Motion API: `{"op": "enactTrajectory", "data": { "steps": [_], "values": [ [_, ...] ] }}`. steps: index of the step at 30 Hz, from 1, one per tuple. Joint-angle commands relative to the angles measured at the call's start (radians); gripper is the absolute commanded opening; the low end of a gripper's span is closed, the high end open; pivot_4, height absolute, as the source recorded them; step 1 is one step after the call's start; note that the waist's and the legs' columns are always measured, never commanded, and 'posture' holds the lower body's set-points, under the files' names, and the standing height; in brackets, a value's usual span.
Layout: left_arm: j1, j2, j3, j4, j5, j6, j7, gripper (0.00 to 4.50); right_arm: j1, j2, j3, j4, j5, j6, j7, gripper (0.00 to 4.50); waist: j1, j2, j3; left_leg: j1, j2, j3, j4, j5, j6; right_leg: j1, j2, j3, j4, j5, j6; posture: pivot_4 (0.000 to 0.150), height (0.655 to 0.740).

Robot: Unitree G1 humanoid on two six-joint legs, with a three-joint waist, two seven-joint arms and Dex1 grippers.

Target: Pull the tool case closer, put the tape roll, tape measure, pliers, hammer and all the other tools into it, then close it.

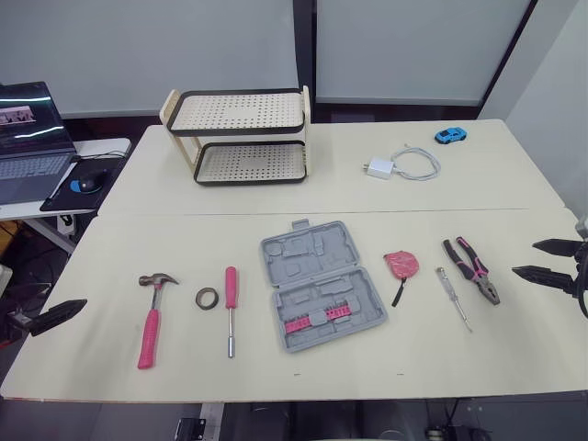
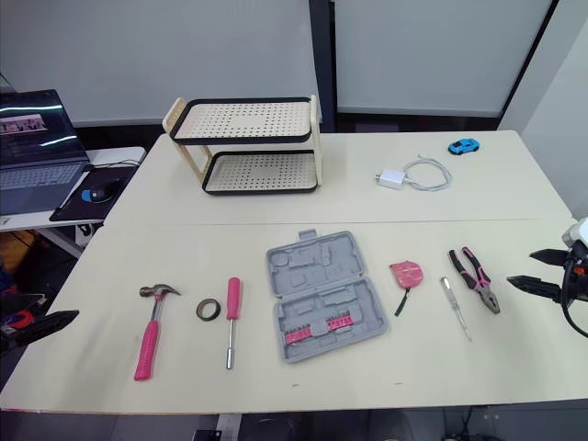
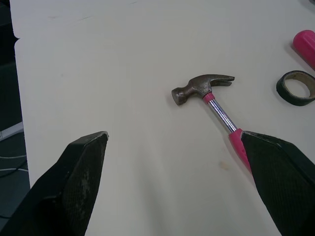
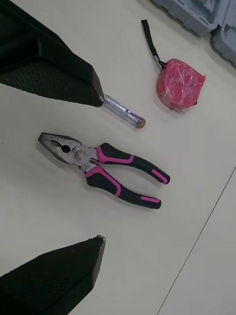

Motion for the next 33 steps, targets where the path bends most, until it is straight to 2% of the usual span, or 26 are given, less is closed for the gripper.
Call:
{"op": "enactTrajectory", "data": {
  "steps": [1,24,26,28,30,33],
  "values": [
    [-0.020,0.021,0.010,0.013,0.012,-0.036,0.007,4.50,-0.011,-0.014,-0.015,-0.030,0.005,0.005,0.001,4.49,0.000,0.000,0.000,0.000,0.000,0.000,0.000,0.000,0.000,0.000,0.000,0.000,0.000,0.000,0.000,0.150,0.7400],
    [-0.042,0.023,-0.005,0.046,0.008,-0.041,-0.025,4.50,-0.050,-0.015,0.005,0.082,-0.035,-0.081,0.001,4.49,-0.002,0.000,0.000,0.000,0.000,0.000,0.000,0.000,0.000,0.000,0.000,0.000,0.000,0.000,0.000,0.150,0.7400],
    [-0.039,0.023,0.002,0.024,0.000,-0.034,-0.032,4.11,-0.059,-0.006,0.018,0.093,-0.071,-0.155,-0.037,4.50,-0.002,0.000,0.000,0.000,0.000,0.000,0.000,0.000,0.000,0.000,0.000,0.000,0.000,0.000,0.000,0.150,0.7400],
    [-0.035,0.018,0.002,-0.020,-0.014,-0.026,-0.049,3.54,-0.079,0.011,0.034,0.085,-0.089,-0.194,-0.062,4.11,-0.002,0.000,0.000,0.000,0.000,0.000,0.000,0.000,0.000,-0.001,0.000,0.000,0.000,0.000,0.000,0.150,0.7400],
    [-0.023,0.006,-0.014,-0.097,-0.021,-0.022,-0.059,2.93,-0.094,0.029,0.063,0.053,-0.117,-0.222,-0.083,3.58,-0.003,0.000,0.000,0.000,0.000,0.000,0.000,0.000,0.000,-0.001,0.000,0.000,0.000,0.000,0.000,0.150,0.7400],
    [-0.013,-0.022,-0.052,-0.244,-0.030,0.016,-0.048,1.91,-0.105,0.058,0.112,-0.031,-0.147,-0.217,-0.103,2.44,-0.003,0.000,0.000,0.000,0.000,0.000,0.000,0.001,-0.001,0.000,0.000,0.000,0.000,0.000,0.000,0.150,0.7400]
  ]
}}
